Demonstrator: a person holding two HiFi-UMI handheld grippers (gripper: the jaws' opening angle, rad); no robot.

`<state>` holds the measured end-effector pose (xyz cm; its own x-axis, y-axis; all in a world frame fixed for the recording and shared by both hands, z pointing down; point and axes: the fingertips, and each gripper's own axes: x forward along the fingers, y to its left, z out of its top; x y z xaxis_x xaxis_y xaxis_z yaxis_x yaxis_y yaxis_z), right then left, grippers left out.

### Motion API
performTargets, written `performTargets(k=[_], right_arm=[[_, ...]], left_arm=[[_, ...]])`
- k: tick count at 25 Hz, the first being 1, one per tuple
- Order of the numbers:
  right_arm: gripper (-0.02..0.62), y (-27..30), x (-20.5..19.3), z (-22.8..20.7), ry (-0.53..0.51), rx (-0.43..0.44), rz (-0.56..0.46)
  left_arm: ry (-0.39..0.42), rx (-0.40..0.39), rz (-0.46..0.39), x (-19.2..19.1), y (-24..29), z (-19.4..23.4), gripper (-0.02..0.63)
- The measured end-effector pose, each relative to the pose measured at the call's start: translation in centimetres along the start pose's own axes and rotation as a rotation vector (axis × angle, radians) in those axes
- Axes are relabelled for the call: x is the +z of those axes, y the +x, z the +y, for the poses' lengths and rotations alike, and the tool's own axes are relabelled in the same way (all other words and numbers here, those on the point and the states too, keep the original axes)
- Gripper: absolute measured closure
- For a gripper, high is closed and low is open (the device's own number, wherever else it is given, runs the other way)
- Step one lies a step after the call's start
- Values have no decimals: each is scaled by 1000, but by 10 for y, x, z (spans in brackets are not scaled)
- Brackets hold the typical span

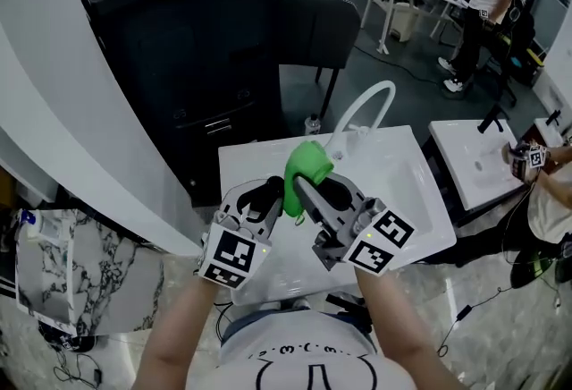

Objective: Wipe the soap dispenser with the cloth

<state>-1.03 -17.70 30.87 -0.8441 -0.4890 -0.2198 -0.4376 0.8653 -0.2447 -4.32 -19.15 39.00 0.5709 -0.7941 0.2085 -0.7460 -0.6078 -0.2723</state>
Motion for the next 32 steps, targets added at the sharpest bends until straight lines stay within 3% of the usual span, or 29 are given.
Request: performTargets(k=[2,6,10,15,22,27,32], right_arm=[[545,7,-9,14,-11,72,47],[545,17,-51,36,-120,188,251],[546,18,-74,36,-203,206,373],[545,20,-81,9,-212,79,414],[545,9,-90,-56,-227,-224,468],[545,5,-85,-73,-95,-297,377],[545,-1,-100,-83,-45,-350,398]], left_arm=[[21,-19,23,-7,4,-9,515],[72,-39,57,-17,8,-17,515],[102,-35,79,-24,8,-19,515],[56,-26,103,-35,9,-16,515],[-44,-3,86,-53,8,-1,515],[-124,72,45,-64,17,31,514],[-270,166,61,-86,38,78,515]])
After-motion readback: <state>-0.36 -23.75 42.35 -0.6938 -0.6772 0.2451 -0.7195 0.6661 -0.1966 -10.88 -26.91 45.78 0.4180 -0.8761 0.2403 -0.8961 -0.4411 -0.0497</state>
